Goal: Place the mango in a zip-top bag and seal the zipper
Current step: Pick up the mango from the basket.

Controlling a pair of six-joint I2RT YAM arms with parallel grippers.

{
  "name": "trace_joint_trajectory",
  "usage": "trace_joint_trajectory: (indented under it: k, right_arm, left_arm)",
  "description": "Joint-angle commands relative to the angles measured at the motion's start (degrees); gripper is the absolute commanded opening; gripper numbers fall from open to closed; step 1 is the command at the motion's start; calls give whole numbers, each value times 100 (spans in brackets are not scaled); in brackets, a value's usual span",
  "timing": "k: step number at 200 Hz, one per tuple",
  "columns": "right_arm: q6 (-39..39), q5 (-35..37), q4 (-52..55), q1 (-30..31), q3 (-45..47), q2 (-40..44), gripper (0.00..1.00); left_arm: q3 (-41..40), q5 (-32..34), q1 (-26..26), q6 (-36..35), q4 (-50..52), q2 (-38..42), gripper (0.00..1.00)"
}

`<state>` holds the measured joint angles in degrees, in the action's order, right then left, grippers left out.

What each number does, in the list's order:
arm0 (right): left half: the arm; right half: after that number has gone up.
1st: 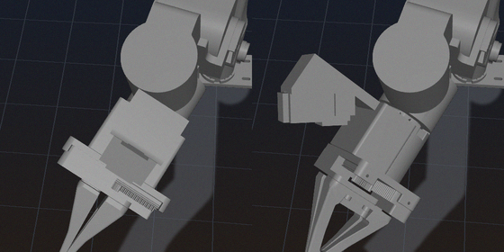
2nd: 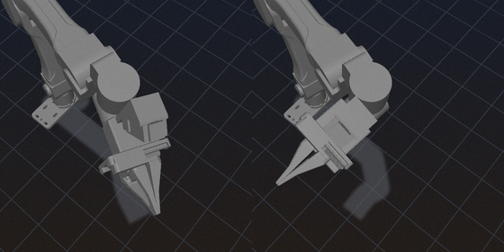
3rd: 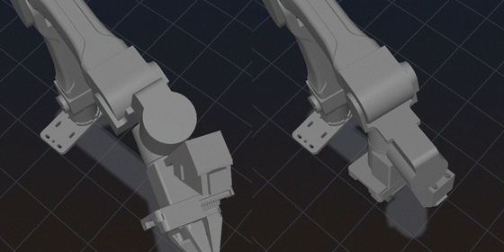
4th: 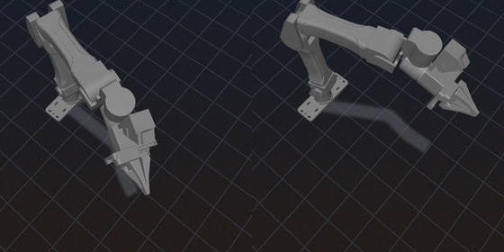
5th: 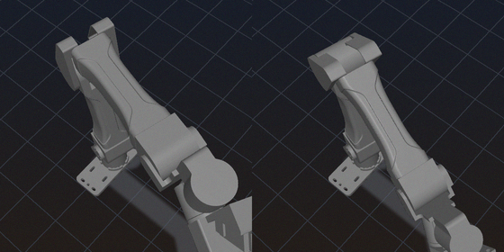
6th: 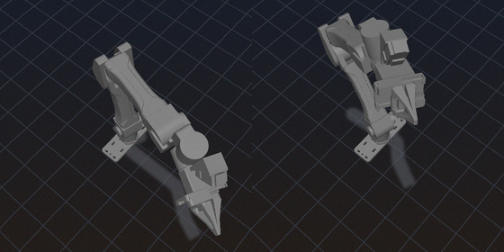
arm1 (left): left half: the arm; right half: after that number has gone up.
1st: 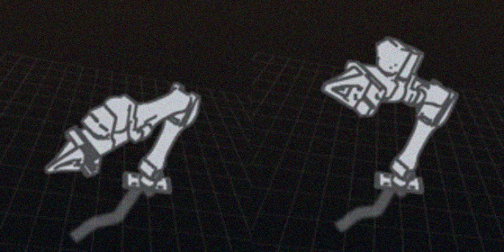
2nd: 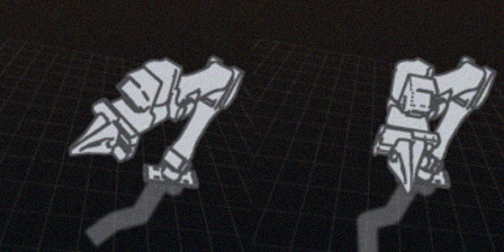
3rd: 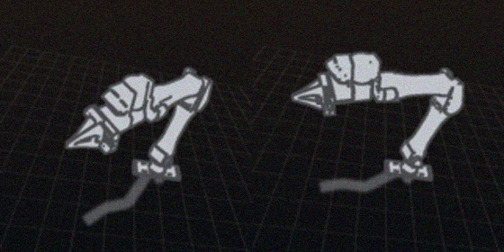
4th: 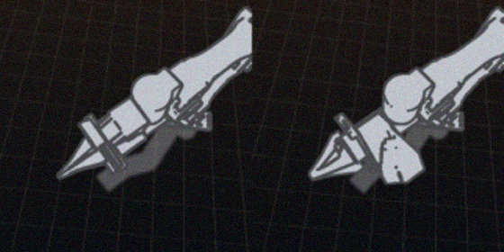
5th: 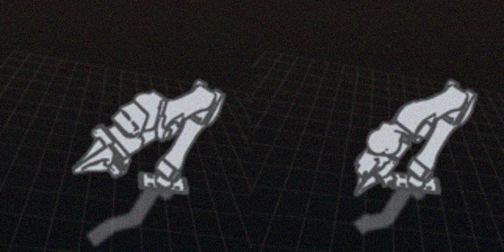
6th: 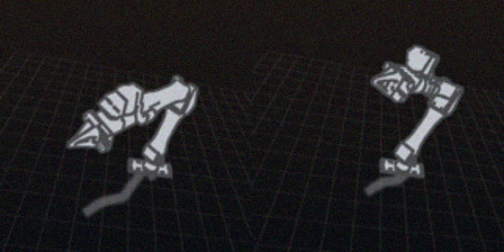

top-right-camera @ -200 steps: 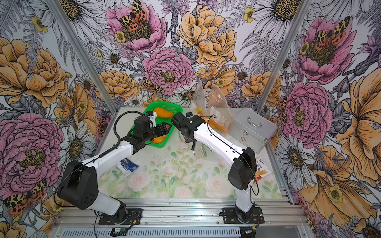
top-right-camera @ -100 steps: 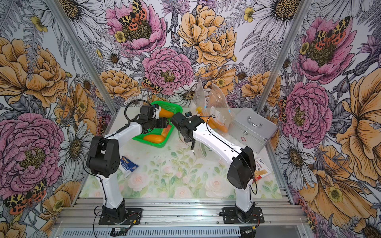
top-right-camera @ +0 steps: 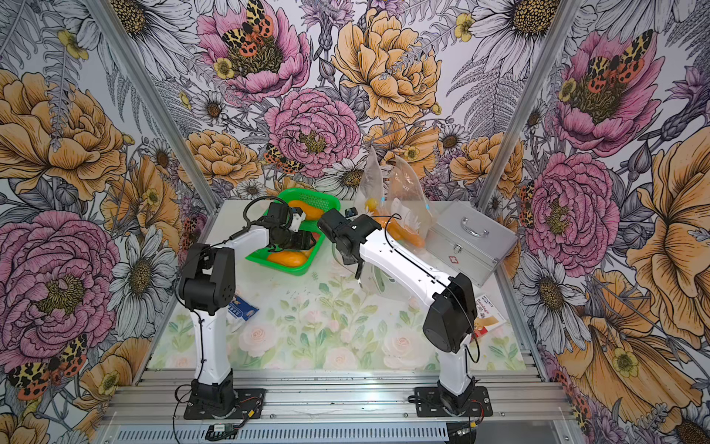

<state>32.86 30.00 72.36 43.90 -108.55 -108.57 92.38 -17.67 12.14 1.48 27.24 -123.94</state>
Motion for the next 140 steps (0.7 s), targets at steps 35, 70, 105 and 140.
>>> trace_joint_trajectory:
  k: [35, 70, 105, 140]
  right_arm:
    - [-58, 64, -158, -12, -119, -157, 0]
    - [-58, 64, -178, -14, -122, -155, 0]
    - [-58, 64, -247, -14, -105, -124, 0]
    - [-58, 64, -345, -15, -88, -72, 0]
  left_arm:
    - [685, 363, -4, 239, 331, -458, 68]
    - [849, 629, -29, 473, 413, -587, 52]
    - [1084, 587, -28, 501, 388, -459, 36]
    - [1206, 551, 15, 500, 349, 111, 29]
